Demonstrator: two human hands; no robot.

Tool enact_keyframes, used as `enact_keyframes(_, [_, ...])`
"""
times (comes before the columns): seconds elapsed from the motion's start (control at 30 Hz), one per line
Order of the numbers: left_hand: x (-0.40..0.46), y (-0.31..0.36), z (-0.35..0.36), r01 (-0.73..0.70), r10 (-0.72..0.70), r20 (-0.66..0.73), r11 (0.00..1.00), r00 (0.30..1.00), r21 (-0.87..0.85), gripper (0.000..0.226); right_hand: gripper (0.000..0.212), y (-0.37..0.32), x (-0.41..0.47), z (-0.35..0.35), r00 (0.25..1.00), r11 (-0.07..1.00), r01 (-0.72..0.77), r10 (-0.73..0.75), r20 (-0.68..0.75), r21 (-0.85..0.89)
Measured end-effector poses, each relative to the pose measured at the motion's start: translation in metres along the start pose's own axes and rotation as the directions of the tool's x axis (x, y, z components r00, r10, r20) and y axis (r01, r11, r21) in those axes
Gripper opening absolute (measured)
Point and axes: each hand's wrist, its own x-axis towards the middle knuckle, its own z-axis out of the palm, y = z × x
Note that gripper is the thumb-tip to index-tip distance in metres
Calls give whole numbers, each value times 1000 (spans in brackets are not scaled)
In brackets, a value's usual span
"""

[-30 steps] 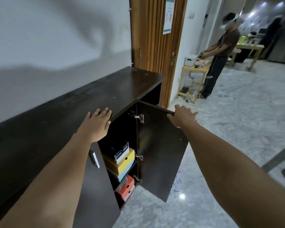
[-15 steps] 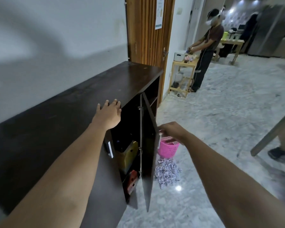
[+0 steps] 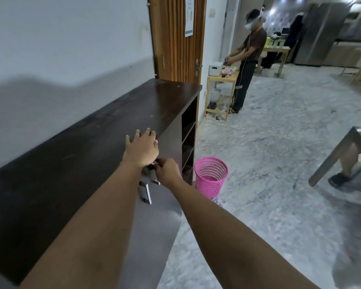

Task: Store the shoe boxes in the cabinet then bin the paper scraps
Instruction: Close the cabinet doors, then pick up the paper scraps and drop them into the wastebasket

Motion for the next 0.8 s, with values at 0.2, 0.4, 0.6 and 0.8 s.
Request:
enact_keyframes(0.2, [1,0,1,0,0,-10,1000,1000,3,51,32,-6,-12,6,994,993,103,-105,-27,-59])
enact_keyframes(0.4, [7,10,-1,68,-68,-6,998,998,17,48,48,13,-1,-21,985,988,71,-47,164,-138])
enact_keyframes(0.6, [28,86,6,-4,20,-101,988,995,152,38,63,89,11,-104,981,978,-109,135,141,-180])
enact_keyframes(0.8, [66,183,94,-275,280,-26,953,960,126,44,62,197,42,-203,965,918,-232,259,42,-322])
